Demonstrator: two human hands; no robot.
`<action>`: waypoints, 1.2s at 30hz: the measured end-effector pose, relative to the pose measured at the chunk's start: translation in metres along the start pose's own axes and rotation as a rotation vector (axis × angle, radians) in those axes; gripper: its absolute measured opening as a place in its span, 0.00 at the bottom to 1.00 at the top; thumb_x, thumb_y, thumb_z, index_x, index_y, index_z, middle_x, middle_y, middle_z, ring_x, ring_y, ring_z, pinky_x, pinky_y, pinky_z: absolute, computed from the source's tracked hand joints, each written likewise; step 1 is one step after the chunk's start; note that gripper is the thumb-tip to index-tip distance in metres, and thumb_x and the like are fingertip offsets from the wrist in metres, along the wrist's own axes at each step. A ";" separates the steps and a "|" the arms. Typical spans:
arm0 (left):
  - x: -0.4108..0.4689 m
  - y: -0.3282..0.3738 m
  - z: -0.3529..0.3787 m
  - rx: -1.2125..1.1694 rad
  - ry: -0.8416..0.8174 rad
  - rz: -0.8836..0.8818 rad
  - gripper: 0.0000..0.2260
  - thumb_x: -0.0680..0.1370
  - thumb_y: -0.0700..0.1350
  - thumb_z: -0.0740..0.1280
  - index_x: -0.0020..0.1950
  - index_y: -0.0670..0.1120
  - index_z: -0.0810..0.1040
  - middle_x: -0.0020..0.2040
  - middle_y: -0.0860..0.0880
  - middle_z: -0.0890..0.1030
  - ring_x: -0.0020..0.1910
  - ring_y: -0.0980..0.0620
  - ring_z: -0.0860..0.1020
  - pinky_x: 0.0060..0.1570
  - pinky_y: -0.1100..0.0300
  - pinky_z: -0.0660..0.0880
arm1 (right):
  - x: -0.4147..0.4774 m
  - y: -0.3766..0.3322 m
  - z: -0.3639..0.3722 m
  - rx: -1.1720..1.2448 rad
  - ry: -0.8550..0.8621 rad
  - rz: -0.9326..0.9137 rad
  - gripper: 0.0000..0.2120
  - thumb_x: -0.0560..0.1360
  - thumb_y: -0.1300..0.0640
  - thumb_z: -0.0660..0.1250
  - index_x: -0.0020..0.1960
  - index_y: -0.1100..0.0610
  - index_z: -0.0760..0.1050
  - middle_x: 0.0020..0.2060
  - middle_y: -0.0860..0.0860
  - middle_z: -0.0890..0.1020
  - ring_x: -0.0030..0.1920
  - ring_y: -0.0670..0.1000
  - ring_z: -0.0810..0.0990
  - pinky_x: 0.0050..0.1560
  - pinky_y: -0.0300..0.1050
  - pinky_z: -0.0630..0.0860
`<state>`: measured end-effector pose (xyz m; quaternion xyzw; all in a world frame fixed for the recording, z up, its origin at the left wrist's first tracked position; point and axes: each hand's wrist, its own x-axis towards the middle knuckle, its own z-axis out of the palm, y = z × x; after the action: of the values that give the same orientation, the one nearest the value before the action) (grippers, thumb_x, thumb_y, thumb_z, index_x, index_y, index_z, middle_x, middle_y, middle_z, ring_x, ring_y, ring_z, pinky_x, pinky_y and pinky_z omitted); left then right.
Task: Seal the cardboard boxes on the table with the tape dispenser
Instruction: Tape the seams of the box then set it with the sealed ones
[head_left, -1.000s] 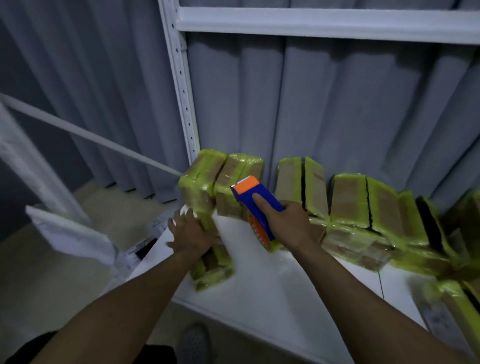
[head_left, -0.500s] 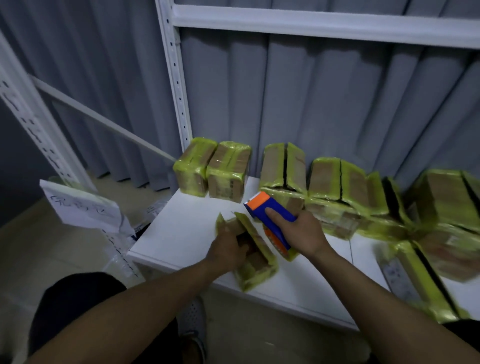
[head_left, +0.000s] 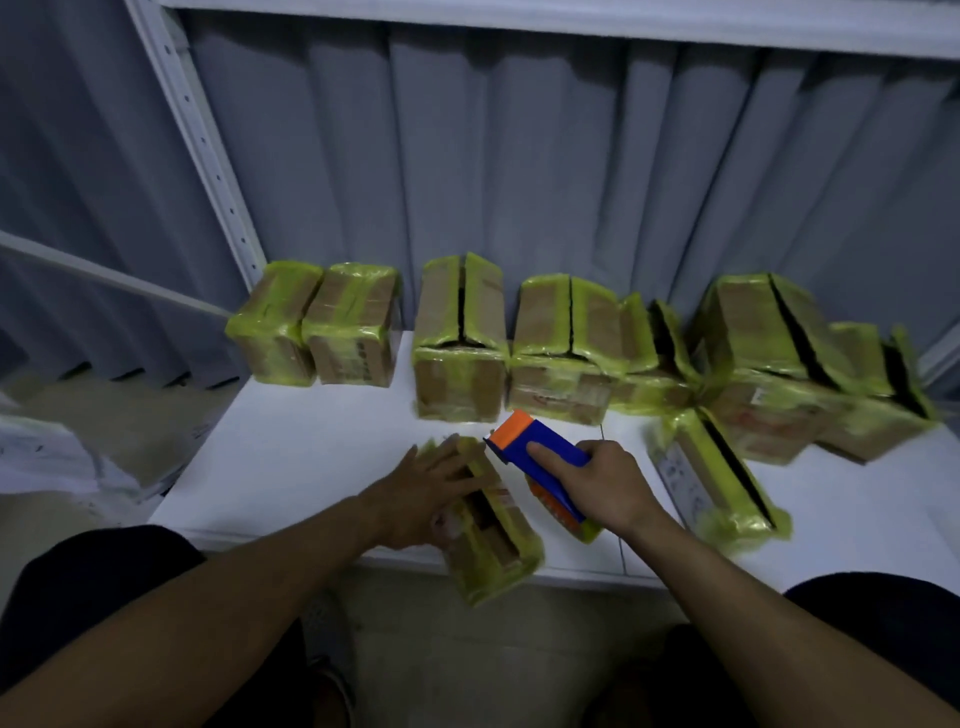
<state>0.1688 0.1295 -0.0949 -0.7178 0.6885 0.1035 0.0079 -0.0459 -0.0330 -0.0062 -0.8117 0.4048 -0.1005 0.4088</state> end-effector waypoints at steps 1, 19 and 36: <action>0.004 -0.001 0.004 0.022 0.006 0.033 0.41 0.75 0.68 0.66 0.80 0.64 0.46 0.82 0.55 0.44 0.80 0.47 0.41 0.75 0.40 0.49 | 0.000 0.004 0.000 -0.011 -0.001 0.006 0.27 0.74 0.33 0.71 0.32 0.56 0.76 0.23 0.45 0.79 0.26 0.42 0.79 0.30 0.35 0.69; 0.028 0.053 0.025 -0.052 0.378 -0.155 0.37 0.71 0.66 0.69 0.75 0.53 0.66 0.76 0.48 0.67 0.77 0.41 0.60 0.71 0.38 0.61 | 0.009 0.042 -0.004 0.180 -0.017 0.176 0.27 0.74 0.33 0.71 0.37 0.58 0.78 0.31 0.52 0.82 0.31 0.49 0.80 0.35 0.39 0.72; 0.008 0.069 0.060 -0.301 0.352 -0.125 0.31 0.71 0.66 0.71 0.68 0.49 0.77 0.69 0.49 0.75 0.68 0.46 0.66 0.67 0.55 0.68 | 0.017 0.041 -0.003 -0.092 -0.085 0.151 0.27 0.78 0.32 0.64 0.45 0.58 0.79 0.40 0.54 0.84 0.39 0.51 0.83 0.38 0.42 0.74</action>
<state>0.0927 0.1269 -0.1454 -0.7590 0.6104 0.0773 -0.2129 -0.0597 -0.0611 -0.0381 -0.8002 0.4513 -0.0161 0.3945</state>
